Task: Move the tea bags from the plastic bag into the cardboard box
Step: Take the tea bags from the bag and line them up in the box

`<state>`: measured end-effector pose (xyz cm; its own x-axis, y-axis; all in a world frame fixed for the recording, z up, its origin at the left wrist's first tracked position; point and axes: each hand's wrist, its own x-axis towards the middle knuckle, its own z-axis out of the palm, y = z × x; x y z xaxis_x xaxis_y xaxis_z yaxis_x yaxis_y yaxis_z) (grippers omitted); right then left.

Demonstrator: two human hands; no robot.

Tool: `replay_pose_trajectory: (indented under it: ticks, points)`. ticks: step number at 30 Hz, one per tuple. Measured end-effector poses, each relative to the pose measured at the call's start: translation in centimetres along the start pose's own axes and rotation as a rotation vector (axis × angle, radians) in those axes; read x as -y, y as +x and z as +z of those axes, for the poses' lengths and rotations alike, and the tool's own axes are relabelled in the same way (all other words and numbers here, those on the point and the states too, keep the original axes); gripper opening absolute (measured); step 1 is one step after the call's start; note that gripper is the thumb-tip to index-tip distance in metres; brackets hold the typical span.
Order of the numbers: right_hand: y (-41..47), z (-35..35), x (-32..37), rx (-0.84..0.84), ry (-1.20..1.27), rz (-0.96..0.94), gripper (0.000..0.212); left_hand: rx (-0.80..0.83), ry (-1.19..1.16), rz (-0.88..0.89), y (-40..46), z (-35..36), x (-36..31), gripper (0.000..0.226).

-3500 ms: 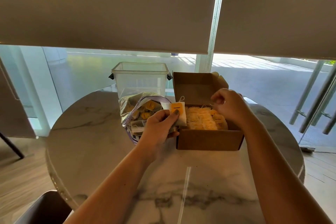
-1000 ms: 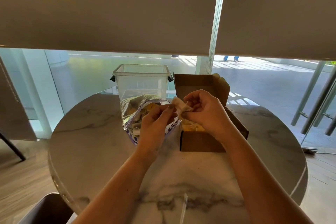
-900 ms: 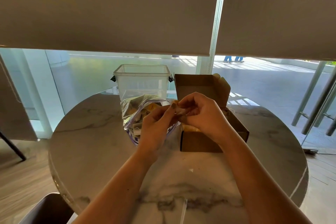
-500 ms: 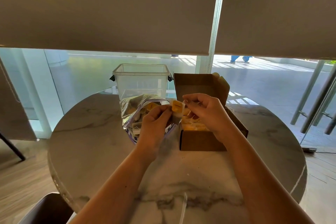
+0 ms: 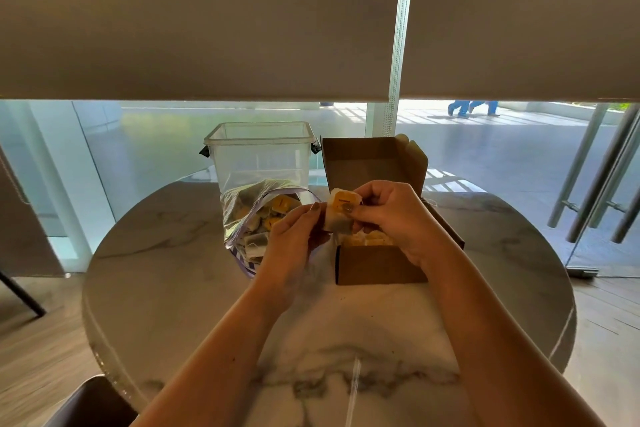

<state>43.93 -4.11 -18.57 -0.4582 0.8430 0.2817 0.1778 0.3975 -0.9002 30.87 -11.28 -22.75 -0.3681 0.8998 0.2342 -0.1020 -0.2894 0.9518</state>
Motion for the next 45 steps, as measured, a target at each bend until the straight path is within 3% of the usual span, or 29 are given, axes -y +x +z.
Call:
replay_pose_trajectory:
  ticks: [3, 6, 10, 17, 23, 29, 36, 41, 45]
  points:
    - [0.2, -1.4, 0.0, 0.006, -0.001, 0.007, 0.011, 0.02, 0.004, 0.005, 0.1, -0.1, 0.0, 0.028]
    - [0.6, -3.5, -0.1, -0.099, -0.045, 0.009, 0.011, 0.024, 0.079, 0.048, 0.0, 0.3, 0.0, 0.023]
    - [1.1, -6.7, -0.8, -0.253, -0.25, 0.017, 0.009, 0.129, 0.417, 0.161, 0.7, 1.3, -0.2, 0.014]
    - [2.1, -9.6, -2.8, -0.246, -0.637, 0.069, 0.021, 0.483, 1.011, 0.478, 5.7, 6.7, -1.2, 0.01]
    - [2.4, -9.7, -4.0, -0.362, -0.67, 0.085, 0.025, 0.704, 1.294, 0.396, 8.7, 10.5, 1.3, 0.024]
    - [2.0, -10.4, -4.5, -0.403, -0.676, 0.145, 0.032, 0.682, 1.489, 0.294, 10.0, 11.7, 2.8, 0.048]
    - [1.8, -10.9, -4.4, -0.287, -0.509, 0.183, 0.032, 0.486, 1.439, 0.299, 10.6, 11.8, 3.7, 0.049]
    - [1.8, -10.6, -4.0, 0.065, -0.693, 0.078, 0.017, 0.454, 1.52, 0.298, 10.6, 11.6, 3.8, 0.061]
    - [1.8, -9.8, -3.6, 0.275, -0.797, 0.118, 0.012, 0.457, 1.556, 0.276, 10.7, 11.4, 3.6, 0.048]
